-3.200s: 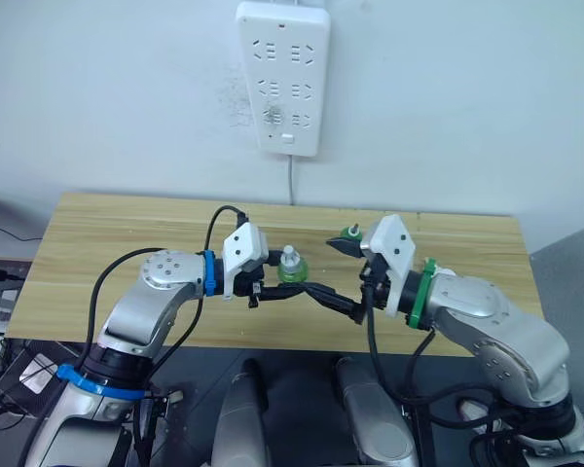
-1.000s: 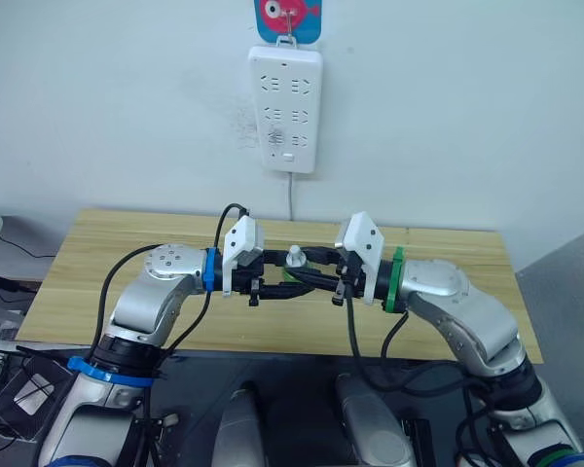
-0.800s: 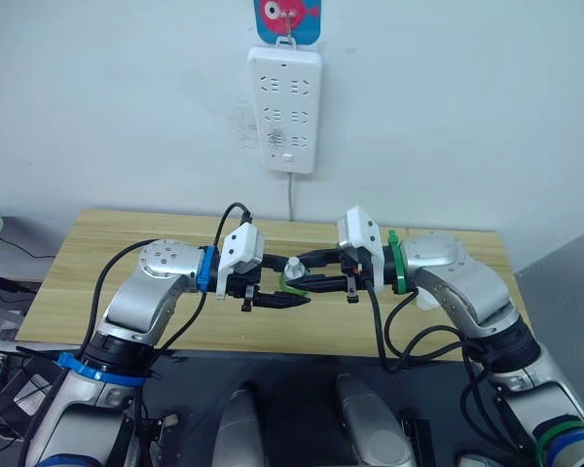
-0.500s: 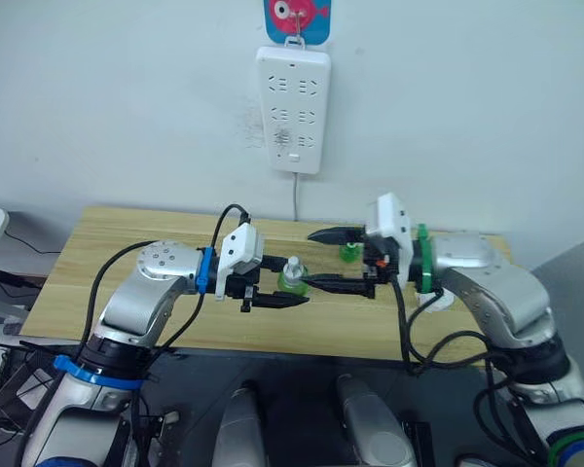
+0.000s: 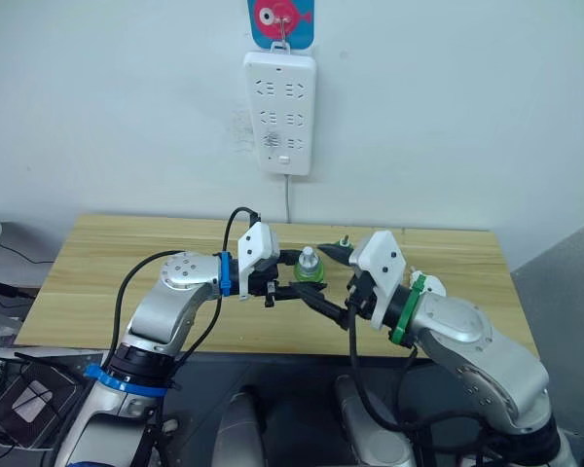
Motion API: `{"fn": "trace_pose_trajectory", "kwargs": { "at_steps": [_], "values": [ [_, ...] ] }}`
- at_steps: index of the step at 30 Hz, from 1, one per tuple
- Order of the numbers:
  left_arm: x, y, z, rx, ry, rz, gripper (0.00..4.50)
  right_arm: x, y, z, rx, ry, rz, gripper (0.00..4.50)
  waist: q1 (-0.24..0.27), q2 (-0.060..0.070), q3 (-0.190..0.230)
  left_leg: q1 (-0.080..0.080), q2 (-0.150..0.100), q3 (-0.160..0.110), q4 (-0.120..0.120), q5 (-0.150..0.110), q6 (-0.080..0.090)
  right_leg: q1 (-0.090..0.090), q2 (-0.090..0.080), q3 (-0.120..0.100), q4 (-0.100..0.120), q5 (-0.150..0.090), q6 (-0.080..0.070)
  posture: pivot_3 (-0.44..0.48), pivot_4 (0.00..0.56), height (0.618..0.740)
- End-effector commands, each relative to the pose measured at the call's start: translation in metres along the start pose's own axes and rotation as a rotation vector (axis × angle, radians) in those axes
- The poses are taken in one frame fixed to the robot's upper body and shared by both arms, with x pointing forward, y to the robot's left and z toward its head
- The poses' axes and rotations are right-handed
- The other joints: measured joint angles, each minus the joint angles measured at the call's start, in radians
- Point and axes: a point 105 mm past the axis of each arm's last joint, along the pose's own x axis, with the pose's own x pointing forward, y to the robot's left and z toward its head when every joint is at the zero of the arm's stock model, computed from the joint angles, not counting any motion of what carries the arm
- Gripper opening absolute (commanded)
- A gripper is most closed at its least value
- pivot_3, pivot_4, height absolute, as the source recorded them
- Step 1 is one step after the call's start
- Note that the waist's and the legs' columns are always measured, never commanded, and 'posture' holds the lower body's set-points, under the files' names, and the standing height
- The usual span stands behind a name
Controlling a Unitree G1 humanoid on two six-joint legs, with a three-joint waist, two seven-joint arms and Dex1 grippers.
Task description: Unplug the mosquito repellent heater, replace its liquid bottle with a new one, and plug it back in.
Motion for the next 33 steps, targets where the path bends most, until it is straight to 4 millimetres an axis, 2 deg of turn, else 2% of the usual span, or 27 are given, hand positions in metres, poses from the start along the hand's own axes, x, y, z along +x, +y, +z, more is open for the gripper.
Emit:
{"fn": "trace_pose_trajectory", "kwargs": {
  "at_steps": [1,4,9,10,11,15,17,21,25,33],
  "values": [
    [0.004,-0.003,0.012,0.052,-0.027,-0.018,2.28,0.004,0.000,0.008,-0.018,-0.043,-0.027,3.85,-0.002,0.000,0.000,0.000,0.000,0.000,0.000,0.000,0.000,0.000,0.000,0.000,0.000,0.000,0.000,-0.318,0.234,0.724],
    [0.005,-0.004,0.014,0.046,-0.039,-0.018,2.28,0.007,0.001,0.006,-0.017,-0.043,-0.034,3.29,-0.003,0.000,0.000,0.000,0.000,-0.001,-0.001,0.000,0.000,0.000,0.001,-0.001,0.000,0.000,0.000,-0.312,0.236,0.724],
    [0.006,-0.007,0.016,0.045,-0.047,-0.026,2.28,0.009,0.005,0.005,-0.011,-0.048,-0.015,1.46,-0.003,0.001,0.000,0.000,0.000,-0.001,-0.001,0.000,0.000,0.000,0.001,0.000,0.000,0.000,0.000,-0.303,0.239,0.724],
    [0.006,-0.007,0.016,0.045,-0.046,-0.027,2.28,0.009,0.006,0.004,-0.009,-0.047,-0.004,1.16,-0.003,0.001,0.000,0.000,0.000,-0.001,-0.001,0.000,0.000,0.000,0.001,0.000,0.000,0.000,0.000,-0.300,0.239,0.724],
    [0.005,-0.008,0.016,0.040,-0.046,-0.033,2.28,0.008,0.008,0.003,-0.005,-0.046,0.017,1.04,-0.003,0.001,0.000,0.000,0.000,-0.001,0.000,0.000,0.000,0.000,0.001,0.000,0.000,0.000,0.000,-0.296,0.241,0.724],
    [0.003,-0.023,0.019,0.083,-0.046,-0.125,2.28,0.004,0.021,-0.008,0.016,0.004,0.251,1.04,-0.001,0.001,0.000,0.000,0.000,-0.001,-0.001,0.000,0.000,0.000,0.001,0.000,0.000,0.000,0.000,-0.278,0.244,0.724],
    [0.001,-0.031,0.019,0.113,-0.031,-0.178,2.28,0.002,0.016,-0.013,-0.058,0.033,0.403,1.04,-0.001,0.001,0.000,0.000,0.000,0.000,-0.001,0.000,0.000,0.001,0.000,0.000,-0.001,0.000,0.000,-0.274,0.245,0.724],
    [-0.003,-0.033,0.012,0.153,0.007,-0.205,2.28,0.003,0.000,-0.011,-0.114,0.057,0.571,1.04,-0.001,0.001,0.000,0.003,0.000,0.000,-0.001,0.000,0.000,0.003,0.000,0.000,-0.001,-0.001,0.000,-0.246,0.246,0.724],
    [-0.004,-0.032,0.011,0.164,0.012,-0.204,2.28,-0.008,0.004,-0.007,-0.082,0.085,0.682,1.04,0.004,0.001,0.000,0.004,0.000,-0.001,-0.002,0.000,0.001,0.005,0.000,-0.001,-0.001,-0.001,-0.001,-0.239,0.245,0.724],
    [-0.003,-0.030,0.009,0.151,0.009,-0.179,2.28,-0.023,-0.019,0.013,-0.139,0.025,0.503,3.78,0.004,0.001,0.000,0.003,0.000,-0.002,-0.002,0.000,0.001,0.005,0.000,-0.001,-0.001,-0.002,-0.001,-0.271,0.253,0.724]
  ]
}}
